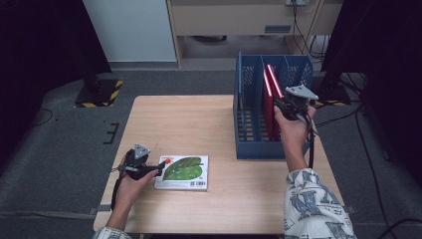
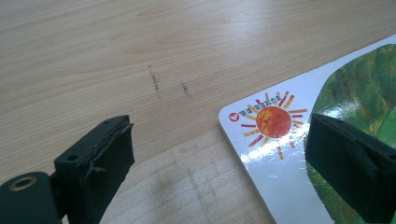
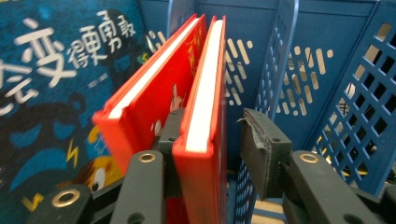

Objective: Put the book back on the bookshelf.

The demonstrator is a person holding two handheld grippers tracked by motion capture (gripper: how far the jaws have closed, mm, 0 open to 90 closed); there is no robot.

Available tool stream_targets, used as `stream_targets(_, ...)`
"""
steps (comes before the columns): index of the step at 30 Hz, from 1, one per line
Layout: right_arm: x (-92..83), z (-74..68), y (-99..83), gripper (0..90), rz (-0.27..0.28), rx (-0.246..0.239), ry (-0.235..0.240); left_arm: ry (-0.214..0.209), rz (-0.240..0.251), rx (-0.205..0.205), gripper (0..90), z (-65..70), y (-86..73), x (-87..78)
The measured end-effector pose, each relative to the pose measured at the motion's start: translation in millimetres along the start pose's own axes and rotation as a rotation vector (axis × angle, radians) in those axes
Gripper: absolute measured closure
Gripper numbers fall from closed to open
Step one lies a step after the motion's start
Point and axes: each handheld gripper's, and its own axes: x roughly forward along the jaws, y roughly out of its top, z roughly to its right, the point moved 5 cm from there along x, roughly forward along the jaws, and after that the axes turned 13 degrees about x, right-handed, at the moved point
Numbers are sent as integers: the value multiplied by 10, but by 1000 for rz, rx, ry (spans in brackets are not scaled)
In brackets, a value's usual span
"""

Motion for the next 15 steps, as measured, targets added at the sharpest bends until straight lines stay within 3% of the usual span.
stream_targets(15, -196, -3, -217, 640, -24, -22, 31, 1, 7, -8, 67, -17, 1, -15)
